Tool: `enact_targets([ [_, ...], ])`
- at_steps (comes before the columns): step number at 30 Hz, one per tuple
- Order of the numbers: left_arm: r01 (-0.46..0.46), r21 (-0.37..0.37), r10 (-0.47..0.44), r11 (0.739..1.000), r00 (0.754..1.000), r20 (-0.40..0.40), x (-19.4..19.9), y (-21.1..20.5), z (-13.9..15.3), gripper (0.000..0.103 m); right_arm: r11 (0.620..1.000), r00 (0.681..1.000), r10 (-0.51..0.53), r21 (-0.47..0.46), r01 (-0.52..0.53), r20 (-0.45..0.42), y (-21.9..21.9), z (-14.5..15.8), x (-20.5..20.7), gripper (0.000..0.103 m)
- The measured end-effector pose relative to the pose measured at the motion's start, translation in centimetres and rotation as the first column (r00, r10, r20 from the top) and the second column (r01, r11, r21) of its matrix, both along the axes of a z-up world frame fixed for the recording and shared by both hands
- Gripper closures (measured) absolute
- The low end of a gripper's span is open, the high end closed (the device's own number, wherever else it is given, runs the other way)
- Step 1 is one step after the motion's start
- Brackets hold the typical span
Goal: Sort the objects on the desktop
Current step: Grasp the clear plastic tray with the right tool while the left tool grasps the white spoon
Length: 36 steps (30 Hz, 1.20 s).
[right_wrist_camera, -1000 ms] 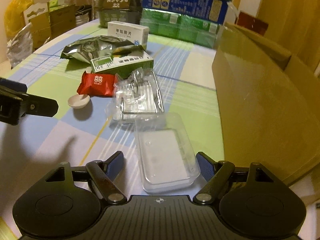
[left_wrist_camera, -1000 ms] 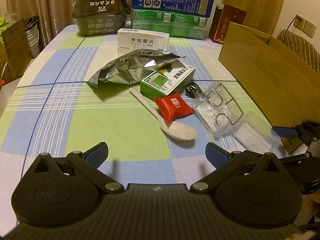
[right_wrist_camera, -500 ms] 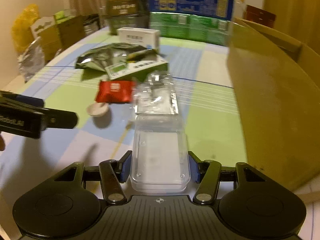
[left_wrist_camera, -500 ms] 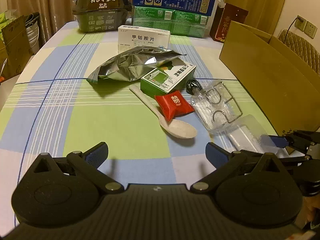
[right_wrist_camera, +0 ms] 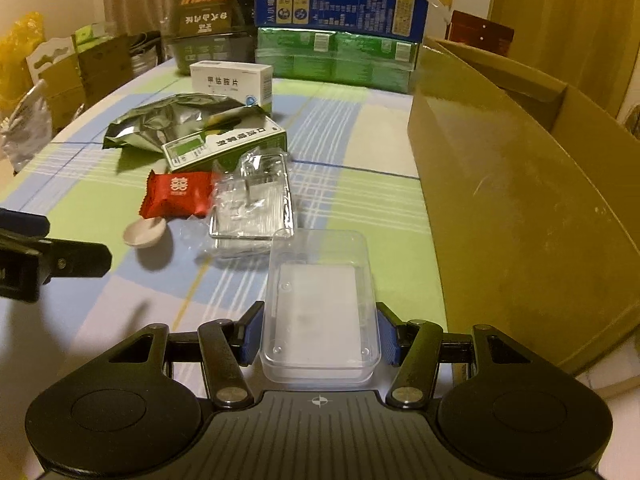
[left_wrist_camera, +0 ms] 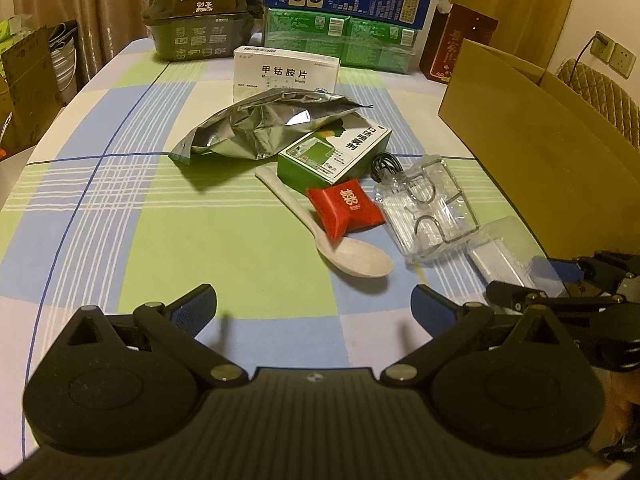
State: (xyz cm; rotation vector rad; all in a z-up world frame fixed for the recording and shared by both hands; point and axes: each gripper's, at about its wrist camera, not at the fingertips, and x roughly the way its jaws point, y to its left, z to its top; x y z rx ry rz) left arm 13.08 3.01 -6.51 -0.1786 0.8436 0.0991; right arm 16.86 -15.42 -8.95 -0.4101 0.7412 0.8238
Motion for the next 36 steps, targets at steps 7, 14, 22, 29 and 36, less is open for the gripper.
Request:
enact_targets([
  [7,-0.01,0.0,0.01,1.0,1.0,0.001,0.0,0.2,0.0,0.001,0.999,1.0,0.027,0.024,-0.027,-0.006,1.2,-0.1,0.9,0.049],
  [14,-0.027,-0.002,0.027,1.0,1.0,0.008,-0.1,0.5,0.1,0.001,0.995,0.995,0.098,0.036,-0.098,-0.014,2.3,-0.4,-0.4,0.049],
  [22,-0.018,-0.005,0.018,1.0,1.0,0.008,0.8,0.6,-0.2,0.001,1.0,1.0,-0.009,0.019,0.009,0.001,1.1,0.0,1.0,0.049],
  [29,0.023,-0.033,-0.022,0.999,1.0,0.021,2.8,-0.1,-0.8,0.006,1.0,1.0,-0.006,0.025,0.007,-0.016,1.5,-0.6,1.8,0.049],
  [36,0.038,-0.052,-0.037,0.998,0.999,0.025,4.1,-0.7,-1.3,0.032,1.0,1.0,0.009,0.024,-0.009,0.001,1.5,-0.7,1.4,0.049],
])
